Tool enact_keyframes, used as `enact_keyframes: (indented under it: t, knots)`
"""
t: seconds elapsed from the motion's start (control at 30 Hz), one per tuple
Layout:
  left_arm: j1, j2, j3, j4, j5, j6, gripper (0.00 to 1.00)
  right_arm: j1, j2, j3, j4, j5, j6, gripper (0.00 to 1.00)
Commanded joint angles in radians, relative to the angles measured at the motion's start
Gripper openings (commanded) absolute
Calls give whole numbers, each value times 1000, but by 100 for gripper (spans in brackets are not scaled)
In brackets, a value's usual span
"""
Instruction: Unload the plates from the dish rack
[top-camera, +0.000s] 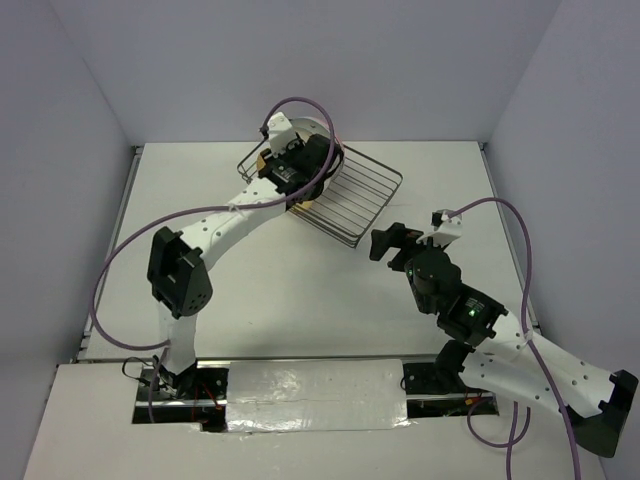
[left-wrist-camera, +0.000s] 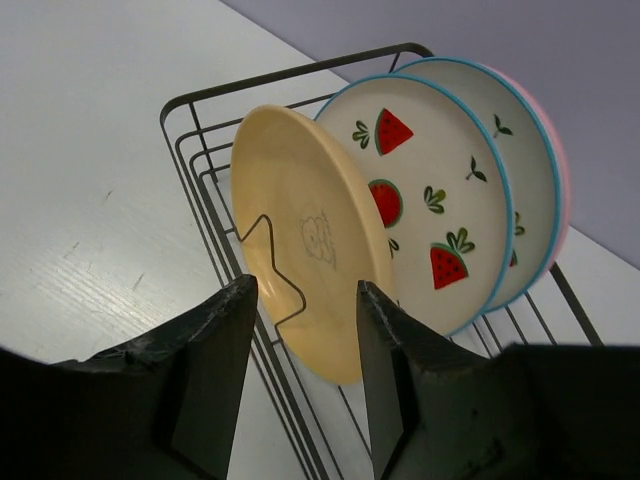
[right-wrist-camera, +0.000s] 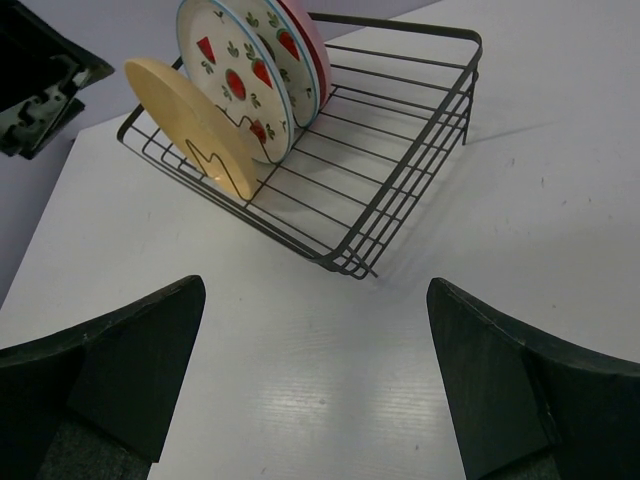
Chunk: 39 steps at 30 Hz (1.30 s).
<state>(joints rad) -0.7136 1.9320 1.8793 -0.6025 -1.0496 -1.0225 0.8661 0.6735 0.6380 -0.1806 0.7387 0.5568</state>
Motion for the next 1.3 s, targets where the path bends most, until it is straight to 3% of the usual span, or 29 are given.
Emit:
enact_keyframes:
  t: [0.0, 0.13, 0.33, 0.53, 0.73, 1.27]
  knots:
    - [25, 53, 89, -11, 45, 28, 57, 1, 4, 38, 20, 15, -23, 99]
    - [26, 61, 47, 163, 66, 145, 57, 1, 24, 40, 33, -19, -35, 99]
    - [40, 58, -8, 269, 108, 177, 59, 1, 73, 77, -2, -19, -29, 99]
    - [55, 70, -35, 290, 115, 156, 57, -1, 87, 89, -14, -21, -29, 99]
    - [68, 54, -117, 408, 149, 202, 57, 1, 83, 81, -5, -29, -35, 99]
    - [94, 62, -164, 540, 235, 226, 44, 2, 67, 81, -7, -44, -41, 99]
